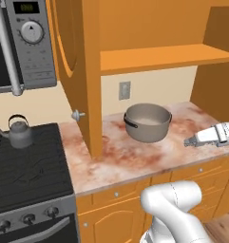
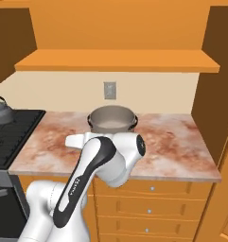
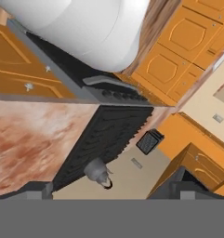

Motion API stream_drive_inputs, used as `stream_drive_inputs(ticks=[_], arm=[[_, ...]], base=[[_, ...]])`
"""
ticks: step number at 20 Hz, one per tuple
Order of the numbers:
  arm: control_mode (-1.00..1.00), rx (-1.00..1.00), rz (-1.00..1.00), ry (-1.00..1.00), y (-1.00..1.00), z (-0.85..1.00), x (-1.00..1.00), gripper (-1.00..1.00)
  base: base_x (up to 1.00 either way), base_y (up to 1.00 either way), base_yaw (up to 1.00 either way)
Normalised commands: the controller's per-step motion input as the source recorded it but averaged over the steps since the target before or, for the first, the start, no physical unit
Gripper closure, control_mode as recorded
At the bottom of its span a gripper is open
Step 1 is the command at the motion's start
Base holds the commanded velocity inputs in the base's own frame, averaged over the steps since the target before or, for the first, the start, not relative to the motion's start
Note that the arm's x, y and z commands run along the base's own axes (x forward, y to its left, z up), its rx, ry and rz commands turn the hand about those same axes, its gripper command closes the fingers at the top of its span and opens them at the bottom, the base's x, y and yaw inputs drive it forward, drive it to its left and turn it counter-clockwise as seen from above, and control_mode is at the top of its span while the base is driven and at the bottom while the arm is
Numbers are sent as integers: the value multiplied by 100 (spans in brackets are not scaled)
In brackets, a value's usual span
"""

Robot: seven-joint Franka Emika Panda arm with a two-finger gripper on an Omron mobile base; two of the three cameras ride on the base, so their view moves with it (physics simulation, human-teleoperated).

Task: Pick the kettle from the cabinet and place it on a stove burner. Then pick the pot from the counter and place it on another stove burner. Finally, turn both burners on.

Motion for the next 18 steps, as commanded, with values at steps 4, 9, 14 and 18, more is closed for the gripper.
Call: stream_drive_inputs(ticks=[4, 9, 14, 18], arm=[[100, 0, 0, 0, 0, 0, 0, -100], [100, 0, 0, 0, 0, 0, 0, -100], [100, 0, 0, 0, 0, 0, 0, -100], [100, 0, 0, 0, 0, 0, 0, -100]], base=[[49, -16, 11], [47, -21, 12], [42, -24, 13], [39, -18, 10]])
